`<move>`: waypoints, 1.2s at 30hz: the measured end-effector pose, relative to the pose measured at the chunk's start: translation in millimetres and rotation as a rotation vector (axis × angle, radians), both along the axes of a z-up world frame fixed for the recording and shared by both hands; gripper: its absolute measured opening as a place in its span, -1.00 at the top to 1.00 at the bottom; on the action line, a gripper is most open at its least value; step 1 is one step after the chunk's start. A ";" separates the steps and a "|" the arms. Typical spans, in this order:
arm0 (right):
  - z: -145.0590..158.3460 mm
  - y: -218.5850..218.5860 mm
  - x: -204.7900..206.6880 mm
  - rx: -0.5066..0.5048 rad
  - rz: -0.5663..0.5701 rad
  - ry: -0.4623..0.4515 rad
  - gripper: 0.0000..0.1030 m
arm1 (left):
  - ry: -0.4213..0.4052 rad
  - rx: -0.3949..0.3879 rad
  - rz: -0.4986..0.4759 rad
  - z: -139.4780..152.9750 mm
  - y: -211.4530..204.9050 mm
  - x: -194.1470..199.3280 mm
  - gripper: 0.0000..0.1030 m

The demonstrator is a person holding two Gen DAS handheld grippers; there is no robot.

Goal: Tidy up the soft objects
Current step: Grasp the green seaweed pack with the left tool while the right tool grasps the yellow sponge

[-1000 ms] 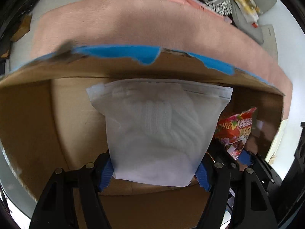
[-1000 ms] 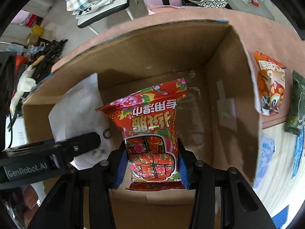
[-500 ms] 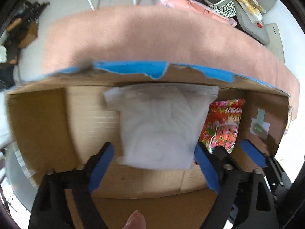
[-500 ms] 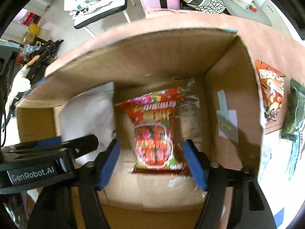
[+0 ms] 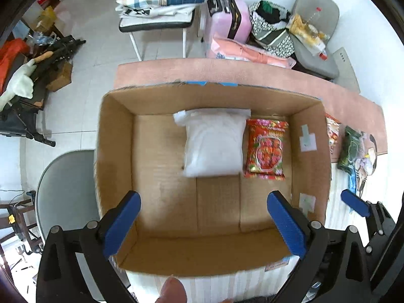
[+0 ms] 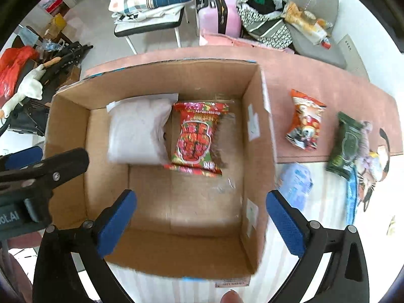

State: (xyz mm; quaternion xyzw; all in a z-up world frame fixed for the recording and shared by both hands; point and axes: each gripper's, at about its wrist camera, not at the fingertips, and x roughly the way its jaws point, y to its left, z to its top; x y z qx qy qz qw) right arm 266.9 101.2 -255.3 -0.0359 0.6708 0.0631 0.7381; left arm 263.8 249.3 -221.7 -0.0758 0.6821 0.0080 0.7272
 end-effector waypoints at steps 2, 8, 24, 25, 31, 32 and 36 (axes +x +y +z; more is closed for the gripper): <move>9.1 -3.2 -12.1 0.005 -0.002 -0.023 -1.00 | -0.016 0.001 0.011 6.1 -0.4 -14.4 -0.99; 51.4 -16.7 -50.8 0.017 0.007 -0.094 -1.00 | -0.062 0.018 0.021 31.2 -1.7 -49.7 -0.99; 113.7 -57.2 -95.0 0.154 -0.016 -0.151 -1.00 | -0.177 0.032 -0.005 99.6 -39.4 -85.5 -0.99; 115.3 -67.5 -92.6 0.163 -0.027 -0.148 -1.00 | -0.201 0.044 -0.018 105.3 -51.2 -81.9 -0.99; 118.9 -161.2 -75.4 0.126 -0.148 -0.162 -1.00 | -0.217 0.038 -0.099 103.3 -121.8 -52.1 -0.99; 116.1 -182.1 -71.1 0.102 -0.173 -0.159 -1.00 | -0.213 0.039 -0.121 97.9 -142.9 -42.8 -0.99; 89.2 -265.0 -50.8 0.011 -0.277 -0.121 -1.00 | -0.162 0.051 -0.187 70.0 -206.3 -14.1 -0.99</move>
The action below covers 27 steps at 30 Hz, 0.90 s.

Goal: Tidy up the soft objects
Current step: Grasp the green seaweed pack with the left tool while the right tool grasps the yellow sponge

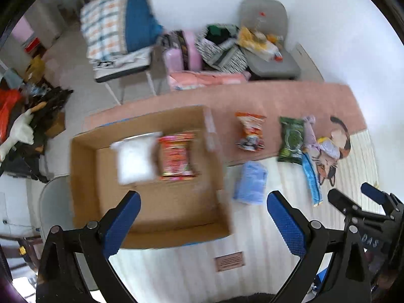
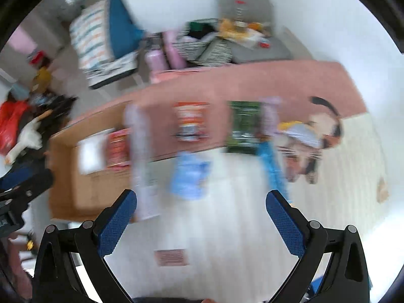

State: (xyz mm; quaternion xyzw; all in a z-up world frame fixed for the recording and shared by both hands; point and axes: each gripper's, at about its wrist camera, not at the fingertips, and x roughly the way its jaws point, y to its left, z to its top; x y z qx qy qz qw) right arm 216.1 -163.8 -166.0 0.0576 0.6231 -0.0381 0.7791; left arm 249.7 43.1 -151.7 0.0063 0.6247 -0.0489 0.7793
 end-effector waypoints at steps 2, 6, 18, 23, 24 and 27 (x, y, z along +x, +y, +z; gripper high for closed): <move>-21.6 -40.4 11.7 -0.012 -0.041 0.042 -1.00 | 0.039 -0.004 -0.013 -16.7 -26.9 14.3 -0.99; -59.3 -107.1 36.6 -0.053 -0.065 0.102 -1.00 | 0.109 -0.008 -0.045 -54.1 -86.4 50.2 -0.99; -159.1 -198.6 118.9 -0.211 0.148 0.261 -1.00 | 0.319 0.079 -0.182 -183.6 -214.0 114.0 -0.99; -209.1 -195.7 138.7 -0.243 0.293 0.330 -0.98 | 0.371 0.104 -0.208 -224.3 -234.9 126.4 -0.99; -218.3 -197.9 142.1 -0.245 0.298 0.345 -0.94 | 0.376 0.107 -0.212 -229.5 -237.4 128.6 -0.99; -236.4 -214.8 151.0 -0.199 0.220 0.388 -0.35 | 0.388 0.120 -0.215 -242.1 -243.1 134.9 -0.99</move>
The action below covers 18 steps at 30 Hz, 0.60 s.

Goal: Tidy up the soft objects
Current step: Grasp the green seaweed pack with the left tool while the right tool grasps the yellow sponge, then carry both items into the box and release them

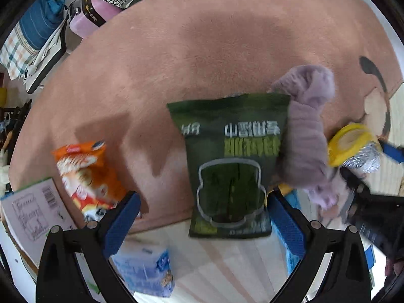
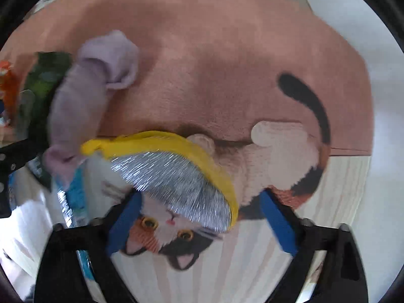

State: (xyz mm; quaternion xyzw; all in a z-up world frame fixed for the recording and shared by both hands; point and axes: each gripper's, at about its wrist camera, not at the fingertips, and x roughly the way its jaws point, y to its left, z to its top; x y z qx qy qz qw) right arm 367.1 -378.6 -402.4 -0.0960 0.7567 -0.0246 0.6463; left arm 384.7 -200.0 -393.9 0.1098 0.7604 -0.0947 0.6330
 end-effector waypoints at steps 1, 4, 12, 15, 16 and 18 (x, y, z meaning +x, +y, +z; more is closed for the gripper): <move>-0.5 -10.9 3.0 0.053 -0.079 0.005 -0.18 | 0.002 0.001 0.003 -2.3 -0.6 0.8 -0.99; -1.1 -49.3 6.2 0.203 -0.351 0.038 -0.03 | 0.012 -0.008 0.026 -9.1 1.5 4.7 -0.99; 14.2 -60.2 10.9 0.254 -0.342 0.002 -0.48 | 0.005 -0.011 0.061 -15.9 9.4 15.2 -0.30; 21.0 -47.9 19.3 0.174 -0.226 -0.050 -0.48 | -0.011 -0.011 0.034 -10.7 5.7 13.3 0.07; 21.0 -43.9 22.6 0.156 -0.193 -0.059 -0.48 | -0.011 -0.010 0.031 -10.2 5.8 12.8 0.10; 17.9 -39.9 29.2 0.144 -0.166 -0.067 -0.48 | -0.013 -0.013 0.040 -10.1 8.4 11.1 0.15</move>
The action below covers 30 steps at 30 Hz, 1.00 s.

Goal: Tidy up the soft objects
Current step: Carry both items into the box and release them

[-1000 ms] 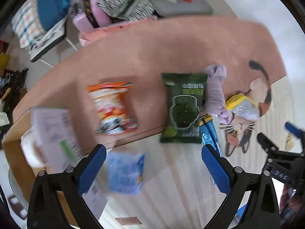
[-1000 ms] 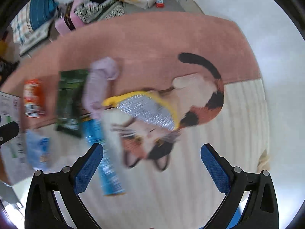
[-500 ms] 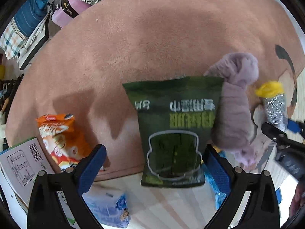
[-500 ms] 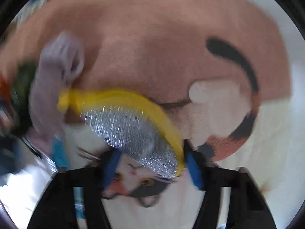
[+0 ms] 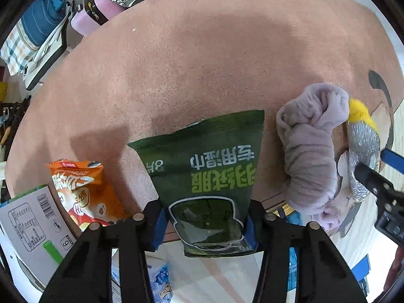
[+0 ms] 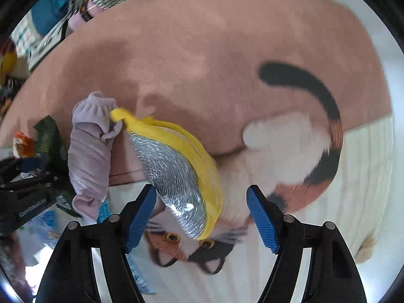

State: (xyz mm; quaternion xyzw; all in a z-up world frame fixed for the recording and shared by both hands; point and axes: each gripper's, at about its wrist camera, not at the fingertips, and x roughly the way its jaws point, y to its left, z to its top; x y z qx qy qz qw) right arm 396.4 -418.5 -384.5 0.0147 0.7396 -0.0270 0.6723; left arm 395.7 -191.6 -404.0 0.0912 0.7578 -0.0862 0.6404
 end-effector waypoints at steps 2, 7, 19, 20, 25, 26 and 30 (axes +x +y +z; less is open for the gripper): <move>-7.0 0.4 3.7 -0.004 0.004 0.015 -0.40 | -0.002 -0.002 0.012 1.1 3.4 -2.7 0.21; -11.2 -9.0 6.2 0.038 -0.087 0.019 0.01 | -0.011 -0.016 0.024 11.1 12.2 -7.3 0.28; 94.5 25.7 -34.6 0.227 -0.120 -0.119 0.04 | -0.152 -0.149 0.119 111.9 91.3 -45.6 0.31; 106.4 40.6 -40.7 0.244 -0.103 -0.134 0.04 | -0.168 -0.160 0.122 123.7 105.2 -52.6 0.31; 164.6 142.9 -74.9 0.346 -0.005 -0.183 0.04 | -0.240 -0.164 0.153 177.8 175.0 -82.0 0.31; 172.7 174.7 -84.3 0.360 0.015 -0.187 0.04 | -0.248 -0.152 0.162 185.3 194.1 -88.4 0.31; 183.7 280.7 -108.3 0.417 0.104 -0.181 0.04 | -0.254 -0.093 0.216 199.9 275.0 -107.6 0.31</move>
